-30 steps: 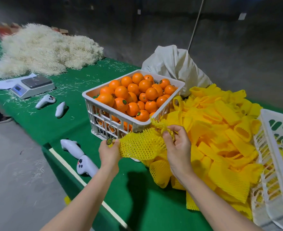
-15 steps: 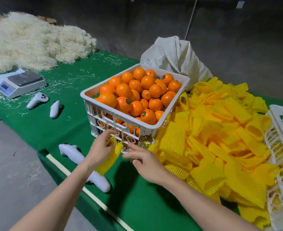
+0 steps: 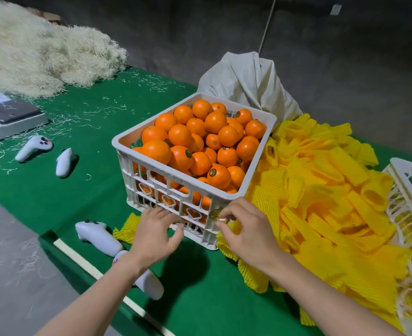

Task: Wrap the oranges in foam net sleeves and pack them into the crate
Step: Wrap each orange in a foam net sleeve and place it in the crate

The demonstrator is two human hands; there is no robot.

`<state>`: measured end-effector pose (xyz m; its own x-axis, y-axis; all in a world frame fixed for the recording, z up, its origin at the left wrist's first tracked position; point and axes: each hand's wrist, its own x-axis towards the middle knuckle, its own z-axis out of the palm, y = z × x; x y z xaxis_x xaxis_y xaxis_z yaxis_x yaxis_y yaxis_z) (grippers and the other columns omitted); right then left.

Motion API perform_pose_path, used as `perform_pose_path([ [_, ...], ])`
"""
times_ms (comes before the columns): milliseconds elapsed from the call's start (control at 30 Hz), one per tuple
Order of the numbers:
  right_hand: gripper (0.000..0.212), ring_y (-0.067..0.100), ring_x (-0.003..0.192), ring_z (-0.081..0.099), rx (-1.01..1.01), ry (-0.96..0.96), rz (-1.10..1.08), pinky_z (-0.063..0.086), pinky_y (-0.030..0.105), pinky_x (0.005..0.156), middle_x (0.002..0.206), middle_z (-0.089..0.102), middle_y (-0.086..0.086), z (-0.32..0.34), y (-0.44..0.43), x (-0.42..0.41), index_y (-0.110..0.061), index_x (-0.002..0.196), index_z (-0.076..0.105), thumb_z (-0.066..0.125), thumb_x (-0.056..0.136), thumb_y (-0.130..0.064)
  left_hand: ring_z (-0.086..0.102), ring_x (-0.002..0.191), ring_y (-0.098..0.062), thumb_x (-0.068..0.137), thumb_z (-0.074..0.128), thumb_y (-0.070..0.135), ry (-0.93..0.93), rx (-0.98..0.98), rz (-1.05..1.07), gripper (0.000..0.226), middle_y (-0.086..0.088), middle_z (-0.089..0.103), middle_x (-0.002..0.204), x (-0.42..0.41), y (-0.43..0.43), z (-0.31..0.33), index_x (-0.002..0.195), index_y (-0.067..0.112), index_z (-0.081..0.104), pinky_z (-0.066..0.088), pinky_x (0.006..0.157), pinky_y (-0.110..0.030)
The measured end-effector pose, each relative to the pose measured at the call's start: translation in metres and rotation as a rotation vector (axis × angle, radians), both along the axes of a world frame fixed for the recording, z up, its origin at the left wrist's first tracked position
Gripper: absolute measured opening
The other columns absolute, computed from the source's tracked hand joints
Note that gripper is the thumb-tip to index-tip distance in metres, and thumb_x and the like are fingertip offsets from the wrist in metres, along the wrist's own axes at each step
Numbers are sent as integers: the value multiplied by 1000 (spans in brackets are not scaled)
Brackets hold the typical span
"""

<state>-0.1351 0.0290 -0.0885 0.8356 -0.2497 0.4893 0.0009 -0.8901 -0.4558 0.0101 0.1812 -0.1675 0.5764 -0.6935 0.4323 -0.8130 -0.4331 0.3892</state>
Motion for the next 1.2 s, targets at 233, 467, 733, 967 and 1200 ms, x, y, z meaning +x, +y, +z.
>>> perform_pose_path([
  [233, 75, 26, 122, 40, -316, 306, -423, 39, 41, 94, 129, 48, 9, -18, -32, -28, -13, 120, 51, 81, 60, -47, 65, 66, -10, 84, 51, 26, 133, -271, -332, 30, 0, 72, 75, -48, -39, 39, 83, 7, 74, 49, 60, -17],
  [467, 31, 18, 88, 63, 153, -135, -423, 38, 17, 72, 102, 70, 5, 7, -61, -57, -8, 108, 66, 62, 80, 6, 62, 97, -8, 84, 62, 8, 152, -407, -369, 25, -5, 69, 108, -85, -78, 59, 108, 7, 68, 50, 83, -17],
  [733, 22, 2, 86, 65, 657, -409, -265, 50, 19, 77, 89, 71, -12, 33, -82, -98, -23, 92, 66, 64, 84, -2, 53, 114, -10, 85, 57, 44, 799, -432, -253, 58, 5, 56, 126, -109, -133, 103, 134, 13, 52, 45, 88, -19],
  [967, 76, 19, 110, 62, 1170, -251, 101, 49, 35, 93, 117, 66, 10, 44, -101, -112, -11, 108, 67, 65, 62, -72, 48, 88, -29, 88, 65, 14, 1182, -542, -425, 8, -20, 50, 88, -101, -153, 114, 87, 13, 58, 36, 78, -44],
  [1200, 40, 12, 82, 69, 1212, -70, 47, 54, 22, 70, 89, 74, 7, 58, -115, -65, -12, 86, 77, 50, 79, -41, 58, 81, -21, 95, 51, 6, 1075, -358, -679, 4, -8, 63, 84, -83, -150, 136, 94, 5, 54, 46, 78, -34],
])
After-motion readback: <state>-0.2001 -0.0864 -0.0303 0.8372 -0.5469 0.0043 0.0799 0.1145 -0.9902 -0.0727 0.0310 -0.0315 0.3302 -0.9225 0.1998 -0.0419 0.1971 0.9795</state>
